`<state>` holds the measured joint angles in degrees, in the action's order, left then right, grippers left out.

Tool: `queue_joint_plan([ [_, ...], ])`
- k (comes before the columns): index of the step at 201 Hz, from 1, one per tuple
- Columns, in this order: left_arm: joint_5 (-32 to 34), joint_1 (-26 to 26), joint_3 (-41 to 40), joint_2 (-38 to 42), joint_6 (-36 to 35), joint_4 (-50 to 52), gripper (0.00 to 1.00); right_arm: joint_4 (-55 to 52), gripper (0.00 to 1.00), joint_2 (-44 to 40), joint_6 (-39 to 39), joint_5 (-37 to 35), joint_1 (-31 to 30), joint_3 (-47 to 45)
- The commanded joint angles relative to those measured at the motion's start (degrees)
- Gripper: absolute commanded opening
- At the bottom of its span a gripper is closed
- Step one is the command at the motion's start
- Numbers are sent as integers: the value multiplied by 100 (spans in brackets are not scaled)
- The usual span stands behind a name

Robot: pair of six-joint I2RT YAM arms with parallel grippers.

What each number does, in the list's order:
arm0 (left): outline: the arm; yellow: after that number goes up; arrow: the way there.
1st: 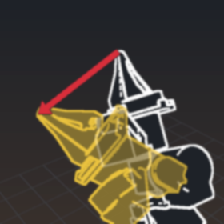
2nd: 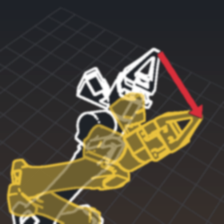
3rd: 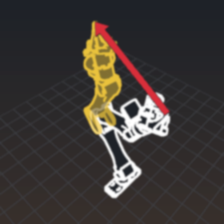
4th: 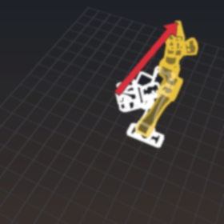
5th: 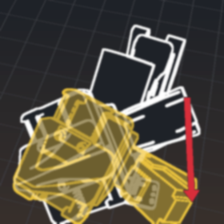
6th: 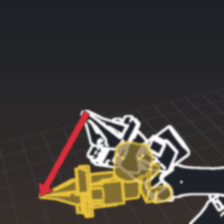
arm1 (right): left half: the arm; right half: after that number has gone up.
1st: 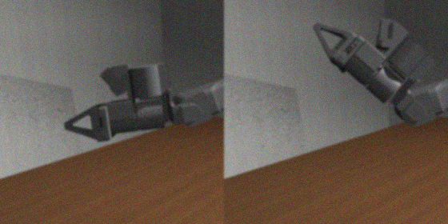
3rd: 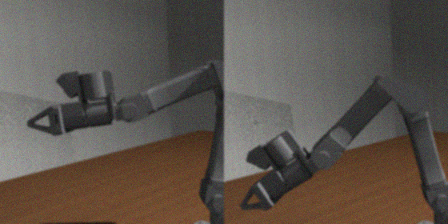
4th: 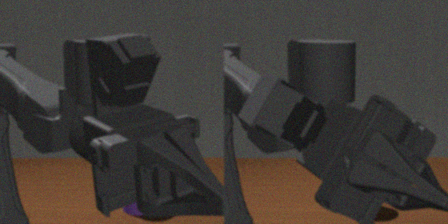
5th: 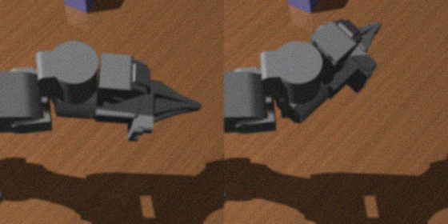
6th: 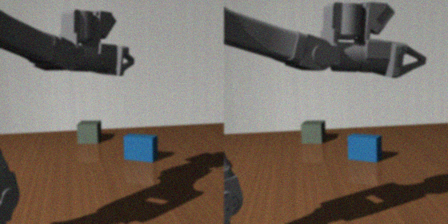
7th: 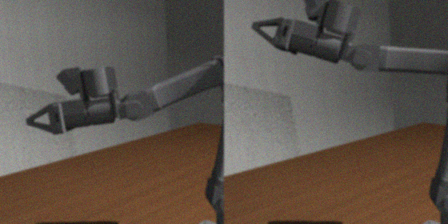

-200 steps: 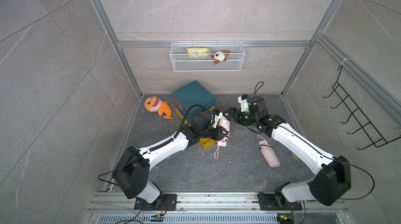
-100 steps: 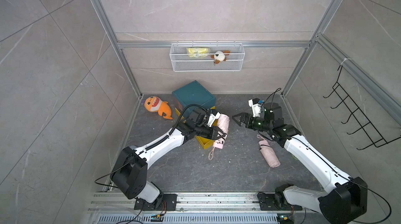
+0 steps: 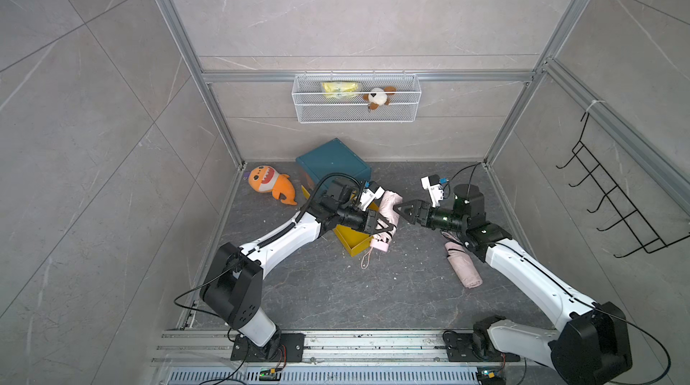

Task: Place the umbrella in the drawer by color
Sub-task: Place the umbrella in the drawer.

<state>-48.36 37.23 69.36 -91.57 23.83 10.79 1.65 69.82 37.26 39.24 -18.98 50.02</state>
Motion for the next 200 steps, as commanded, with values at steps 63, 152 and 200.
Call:
queue_joint_plan([
  [63,-609,-26,240,47,-173,-338,32,1259,89,587,619,435,24,-89],
  [152,-867,-33,284,4,-198,-333,33,1854,55,905,889,992,21,-277],
  [200,-695,-66,288,64,-175,-296,49,1875,39,858,863,1049,25,-361],
])
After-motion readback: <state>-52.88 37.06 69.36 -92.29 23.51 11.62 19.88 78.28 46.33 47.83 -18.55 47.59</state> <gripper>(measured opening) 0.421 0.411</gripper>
